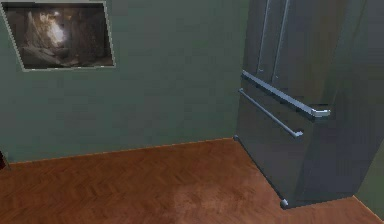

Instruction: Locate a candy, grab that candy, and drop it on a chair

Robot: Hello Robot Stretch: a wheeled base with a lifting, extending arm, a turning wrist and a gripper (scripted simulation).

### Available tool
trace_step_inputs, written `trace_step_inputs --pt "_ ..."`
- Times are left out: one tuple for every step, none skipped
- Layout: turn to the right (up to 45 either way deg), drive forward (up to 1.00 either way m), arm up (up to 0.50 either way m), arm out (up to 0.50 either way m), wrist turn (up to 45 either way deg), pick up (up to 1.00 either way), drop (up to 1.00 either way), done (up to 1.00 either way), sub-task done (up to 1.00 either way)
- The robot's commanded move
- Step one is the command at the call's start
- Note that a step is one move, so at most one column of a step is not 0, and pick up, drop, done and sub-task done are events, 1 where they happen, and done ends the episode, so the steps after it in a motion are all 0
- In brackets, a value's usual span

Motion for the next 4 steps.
trace_step_inputs --pt "0.0 0.00 -0.50 0.00 0.0 0.00 0.00 0.00 0.00" --pt "0.0 0.00 0.00 0.00 0.0 0.00 1.00 0.00 0.00" --pt "0.0 0.00 0.00 -0.10 0.0 0.00 0.00 0.00 0.00" --pt "0.0 0.00 0.00 0.00 0.0 0.00 0.00 1.00 0.00"
